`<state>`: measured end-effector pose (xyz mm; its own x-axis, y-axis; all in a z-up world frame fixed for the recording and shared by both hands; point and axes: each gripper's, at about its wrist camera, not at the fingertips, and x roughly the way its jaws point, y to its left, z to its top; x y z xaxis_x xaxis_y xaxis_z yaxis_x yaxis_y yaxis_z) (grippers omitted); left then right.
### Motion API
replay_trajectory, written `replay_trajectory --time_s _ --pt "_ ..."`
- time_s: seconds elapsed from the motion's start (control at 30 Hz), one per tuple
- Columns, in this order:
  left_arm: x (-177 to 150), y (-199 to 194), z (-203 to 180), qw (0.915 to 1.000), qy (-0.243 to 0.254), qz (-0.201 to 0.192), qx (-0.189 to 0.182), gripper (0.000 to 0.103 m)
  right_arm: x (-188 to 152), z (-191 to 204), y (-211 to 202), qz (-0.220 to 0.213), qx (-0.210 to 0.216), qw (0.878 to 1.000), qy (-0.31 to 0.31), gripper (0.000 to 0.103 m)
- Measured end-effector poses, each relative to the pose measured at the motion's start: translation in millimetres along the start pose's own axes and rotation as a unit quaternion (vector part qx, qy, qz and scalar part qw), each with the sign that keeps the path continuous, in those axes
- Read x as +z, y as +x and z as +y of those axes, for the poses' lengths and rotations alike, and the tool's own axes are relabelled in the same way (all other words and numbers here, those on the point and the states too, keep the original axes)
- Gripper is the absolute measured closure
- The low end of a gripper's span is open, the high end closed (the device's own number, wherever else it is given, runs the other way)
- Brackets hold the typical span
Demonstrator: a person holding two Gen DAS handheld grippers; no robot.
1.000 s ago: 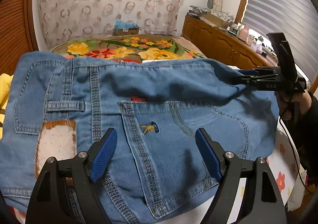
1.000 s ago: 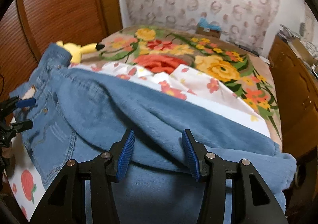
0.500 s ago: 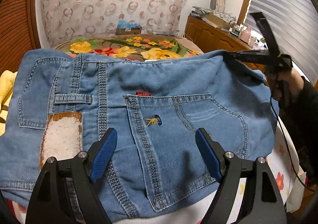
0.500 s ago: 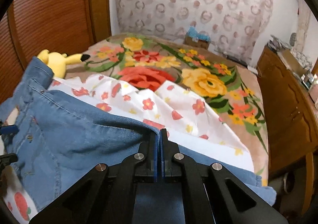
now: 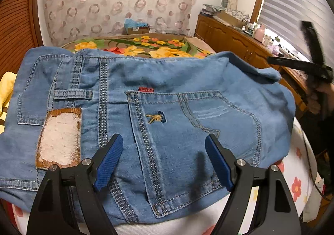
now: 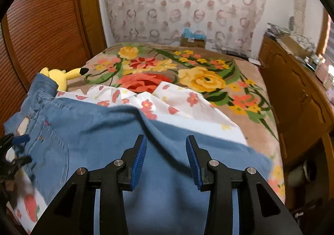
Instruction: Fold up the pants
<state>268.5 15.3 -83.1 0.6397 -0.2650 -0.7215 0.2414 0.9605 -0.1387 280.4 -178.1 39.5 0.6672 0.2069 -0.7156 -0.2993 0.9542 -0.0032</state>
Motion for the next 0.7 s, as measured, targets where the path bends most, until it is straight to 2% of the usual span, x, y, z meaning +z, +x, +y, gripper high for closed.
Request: replay_trajectory --time_s 0.17,0.4,0.57,0.7 --pt "-0.4 10.2 -0.4 0.9998 0.012 0.003 0.014 0.022 -31.9 -25.1 -17.3 0.009 -0.038 0.999 0.013 0.062" --pt "-3.6 16.2 -3.8 0.9993 0.024 -0.001 0.028 0.022 -46.5 -45.6 17.7 0.056 -0.072 0.996 0.022 0.062" --pt "-7.1 18.0 -1.2 0.9993 0.028 -0.001 0.026 0.022 -34.9 -45.8 61.2 0.089 -0.089 0.992 0.010 0.062" --pt "-7.1 17.2 3.6 0.9996 0.024 -0.003 0.015 0.022 -8.4 -56.4 84.2 0.078 -0.102 0.991 0.022 0.062"
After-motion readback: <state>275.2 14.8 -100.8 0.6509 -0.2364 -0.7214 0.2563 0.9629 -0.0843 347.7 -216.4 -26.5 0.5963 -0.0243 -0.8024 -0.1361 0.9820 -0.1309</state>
